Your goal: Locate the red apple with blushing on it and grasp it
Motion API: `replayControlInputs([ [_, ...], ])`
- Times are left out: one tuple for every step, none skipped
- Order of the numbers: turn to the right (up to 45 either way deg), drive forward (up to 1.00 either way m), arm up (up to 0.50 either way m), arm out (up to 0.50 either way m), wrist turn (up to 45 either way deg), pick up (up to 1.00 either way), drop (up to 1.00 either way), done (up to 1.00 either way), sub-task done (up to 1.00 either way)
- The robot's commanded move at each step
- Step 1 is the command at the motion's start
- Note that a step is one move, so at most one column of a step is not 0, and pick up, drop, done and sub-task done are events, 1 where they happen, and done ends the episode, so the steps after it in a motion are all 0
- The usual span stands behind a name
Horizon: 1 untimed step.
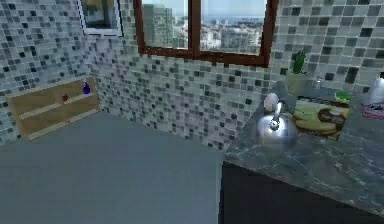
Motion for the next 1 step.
replayControlInputs([
  [-36.0, 0.00, 0.00, 0.00, 0.0, 0.00, 0.00, 0.00, 0.00],
])
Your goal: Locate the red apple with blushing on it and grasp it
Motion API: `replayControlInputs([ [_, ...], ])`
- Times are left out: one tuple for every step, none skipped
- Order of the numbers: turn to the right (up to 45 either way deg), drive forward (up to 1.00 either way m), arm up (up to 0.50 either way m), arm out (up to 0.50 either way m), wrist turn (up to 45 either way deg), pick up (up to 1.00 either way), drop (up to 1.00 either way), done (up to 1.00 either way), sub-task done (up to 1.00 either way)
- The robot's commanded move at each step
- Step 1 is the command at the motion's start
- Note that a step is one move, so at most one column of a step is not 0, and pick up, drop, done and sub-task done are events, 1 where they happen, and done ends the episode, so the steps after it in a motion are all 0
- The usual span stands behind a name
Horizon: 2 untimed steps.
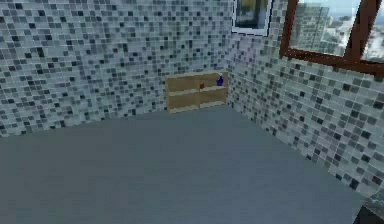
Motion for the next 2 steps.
replayControlInputs([
  [-3.0, 0.00, 0.00, 0.00, 0.0, 0.00, 0.00, 0.00, 0.00],
  [45.0, 0.00, 0.00, 0.00, 0.0, 0.00, 0.00, 0.00, 0.00],
])
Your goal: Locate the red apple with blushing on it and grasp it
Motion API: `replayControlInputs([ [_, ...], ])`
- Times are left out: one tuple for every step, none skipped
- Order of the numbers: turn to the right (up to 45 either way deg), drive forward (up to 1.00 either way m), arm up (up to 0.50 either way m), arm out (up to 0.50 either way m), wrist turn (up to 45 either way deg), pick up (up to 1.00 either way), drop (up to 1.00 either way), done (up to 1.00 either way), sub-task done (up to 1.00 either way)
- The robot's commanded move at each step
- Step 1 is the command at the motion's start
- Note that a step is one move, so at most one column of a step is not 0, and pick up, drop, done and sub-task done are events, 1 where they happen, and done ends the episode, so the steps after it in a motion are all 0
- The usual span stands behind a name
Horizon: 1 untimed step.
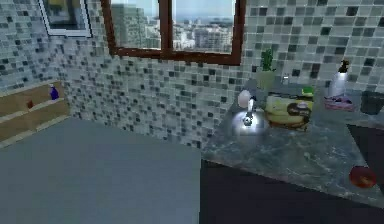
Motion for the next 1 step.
replayControlInputs([
  [45.0, 0.00, 0.00, 0.00, 0.0, 0.00, 0.00, 0.00, 0.00],
])
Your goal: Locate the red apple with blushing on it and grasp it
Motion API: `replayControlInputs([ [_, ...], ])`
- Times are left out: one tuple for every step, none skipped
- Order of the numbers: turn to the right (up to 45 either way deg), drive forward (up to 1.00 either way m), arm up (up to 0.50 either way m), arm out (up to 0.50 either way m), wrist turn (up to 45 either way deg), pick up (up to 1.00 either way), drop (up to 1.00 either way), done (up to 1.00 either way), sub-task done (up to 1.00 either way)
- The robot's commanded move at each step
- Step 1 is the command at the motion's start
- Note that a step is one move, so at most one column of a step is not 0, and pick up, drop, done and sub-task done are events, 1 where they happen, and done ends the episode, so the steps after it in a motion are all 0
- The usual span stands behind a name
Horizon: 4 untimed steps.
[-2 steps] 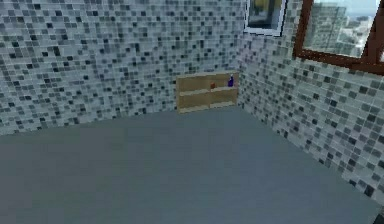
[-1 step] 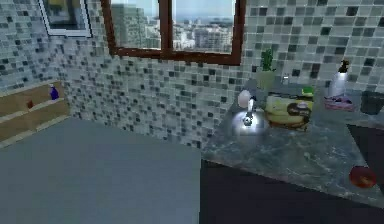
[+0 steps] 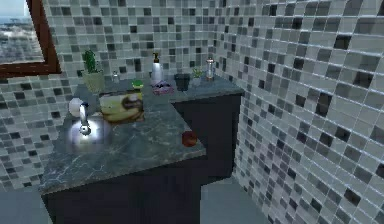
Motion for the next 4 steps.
replayControlInputs([
  [18.0, 0.00, 0.00, 0.00, 0.0, 0.00, 0.00, 0.00, 0.00],
  [0.0, 0.70, 0.00, 0.00, 0.0, 0.00, 0.00, 0.00, 0.00],
  [-18.0, 0.00, 0.00, 0.00, 0.0, 0.00, 0.00, 0.00, 0.00],
  [0.0, 0.15, 0.00, 0.00, 0.0, 0.00, 0.00, 0.00, 0.00],
])
